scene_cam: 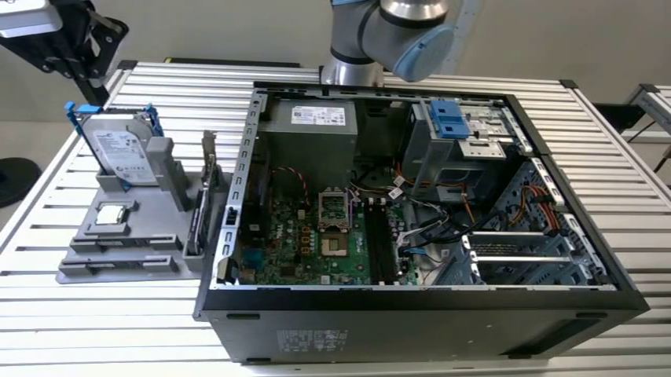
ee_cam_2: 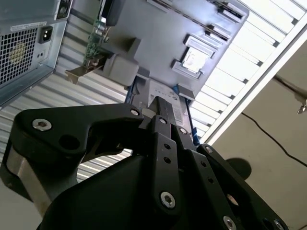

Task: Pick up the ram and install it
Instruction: 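Reach for the ram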

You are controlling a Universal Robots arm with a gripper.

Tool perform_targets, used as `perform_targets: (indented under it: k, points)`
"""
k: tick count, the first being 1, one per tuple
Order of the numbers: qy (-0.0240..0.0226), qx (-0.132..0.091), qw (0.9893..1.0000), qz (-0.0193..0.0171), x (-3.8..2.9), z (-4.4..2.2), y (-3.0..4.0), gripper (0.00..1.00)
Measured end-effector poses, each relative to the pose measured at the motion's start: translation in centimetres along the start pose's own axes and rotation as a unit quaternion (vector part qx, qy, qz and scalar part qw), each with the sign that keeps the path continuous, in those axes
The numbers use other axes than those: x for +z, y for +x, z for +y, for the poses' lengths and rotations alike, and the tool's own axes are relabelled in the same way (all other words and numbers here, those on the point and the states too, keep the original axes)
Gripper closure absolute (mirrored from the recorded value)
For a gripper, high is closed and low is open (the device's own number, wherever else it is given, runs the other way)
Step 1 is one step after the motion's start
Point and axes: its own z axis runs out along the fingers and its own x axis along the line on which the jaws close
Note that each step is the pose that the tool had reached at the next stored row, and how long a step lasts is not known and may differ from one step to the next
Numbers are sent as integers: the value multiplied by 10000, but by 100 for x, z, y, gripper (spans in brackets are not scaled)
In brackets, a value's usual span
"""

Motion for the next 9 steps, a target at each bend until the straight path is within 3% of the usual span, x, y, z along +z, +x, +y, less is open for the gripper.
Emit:
perform_targets:
  k: [9]
  points:
    - [0, -2, 10000, 0, -2, -7, 101, 100]
